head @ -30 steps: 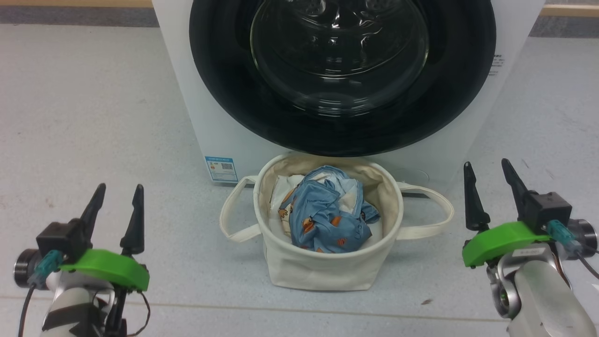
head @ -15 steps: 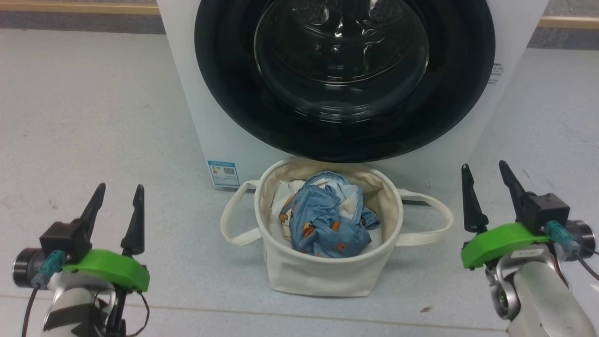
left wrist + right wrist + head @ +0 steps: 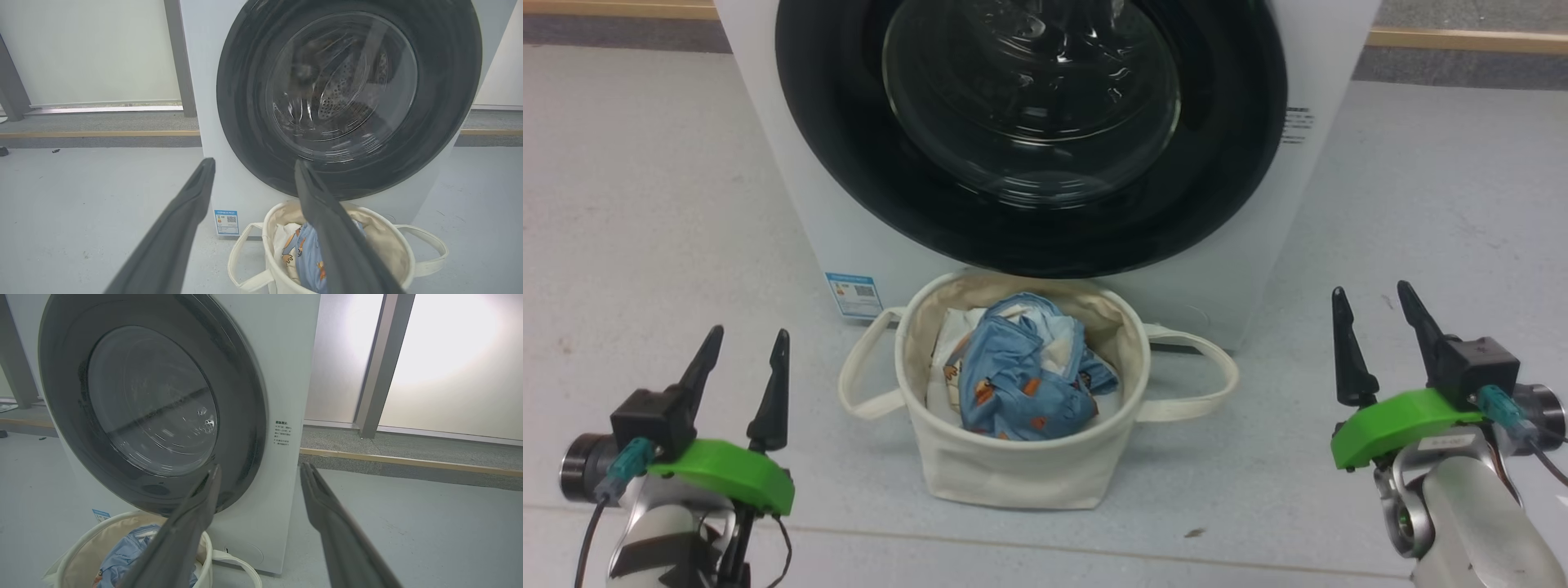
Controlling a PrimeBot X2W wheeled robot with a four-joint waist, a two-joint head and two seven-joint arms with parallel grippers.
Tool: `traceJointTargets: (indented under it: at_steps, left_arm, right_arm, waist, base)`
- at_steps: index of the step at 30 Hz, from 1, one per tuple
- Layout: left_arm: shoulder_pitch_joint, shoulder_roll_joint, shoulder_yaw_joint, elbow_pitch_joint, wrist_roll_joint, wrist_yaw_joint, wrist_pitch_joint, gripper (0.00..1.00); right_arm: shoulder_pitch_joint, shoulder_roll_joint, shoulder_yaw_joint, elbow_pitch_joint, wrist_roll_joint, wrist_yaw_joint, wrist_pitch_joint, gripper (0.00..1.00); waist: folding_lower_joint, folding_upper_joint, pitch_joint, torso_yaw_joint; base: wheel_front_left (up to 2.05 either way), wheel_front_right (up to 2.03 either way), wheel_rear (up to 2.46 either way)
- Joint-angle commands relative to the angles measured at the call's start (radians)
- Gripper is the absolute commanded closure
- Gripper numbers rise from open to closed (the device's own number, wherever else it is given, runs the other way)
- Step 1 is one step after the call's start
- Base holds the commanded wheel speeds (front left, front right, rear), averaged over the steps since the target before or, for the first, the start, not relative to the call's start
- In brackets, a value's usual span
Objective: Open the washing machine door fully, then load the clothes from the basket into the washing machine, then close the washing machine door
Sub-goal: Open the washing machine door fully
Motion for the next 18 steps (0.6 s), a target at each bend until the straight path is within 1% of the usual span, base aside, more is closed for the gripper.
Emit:
traceJointTargets:
  at_steps: [1, 4, 9, 13, 18]
  left_arm:
    - [-0.039, 0.028, 0.030, -0.027, 0.003, -0.002, -0.012, 0.00]
    - [-0.040, 0.023, 0.028, -0.021, -0.004, -0.007, -0.012, 0.00]
    - [-0.043, 0.021, 0.013, -0.011, -0.014, -0.018, -0.012, 0.00]
    - [-0.041, 0.021, 0.009, -0.011, -0.015, -0.021, -0.012, 0.00]
    - [-0.037, 0.015, 0.007, -0.021, -0.016, -0.022, -0.012, 0.00]
  right_arm:
    - [-0.038, -0.004, 0.021, -0.026, 0.009, 0.000, -0.012, 0.00]
    - [-0.037, -0.005, 0.021, -0.026, 0.010, 0.000, -0.012, 0.00]
    - [-0.035, -0.005, 0.022, -0.021, 0.012, 0.000, -0.012, 0.00]
    - [-0.030, -0.005, 0.019, -0.020, 0.016, 0.000, -0.012, 0.00]
    - [-0.026, 0.010, -0.004, -0.020, 0.034, 0.000, -0.012, 0.00]
  waist:
    - [-0.0001, 0.0000, -0.001, -0.001]
    - [-0.0001, 0.0000, -0.003, -0.002]
    - [-0.0001, 0.0000, -0.003, 0.003]
    - [-0.0001, 0.0000, -0.011, 0.006]
    - [-0.0001, 0.0000, -0.008, 0.008]
  base:
    - [0.89, 1.54, -2.43]
    - [0.92, 1.47, -2.39]
    - [0.90, 0.92, -1.82]
    - [0.56, 0.56, -1.11]
    - [0.23, 0.23, -0.47]
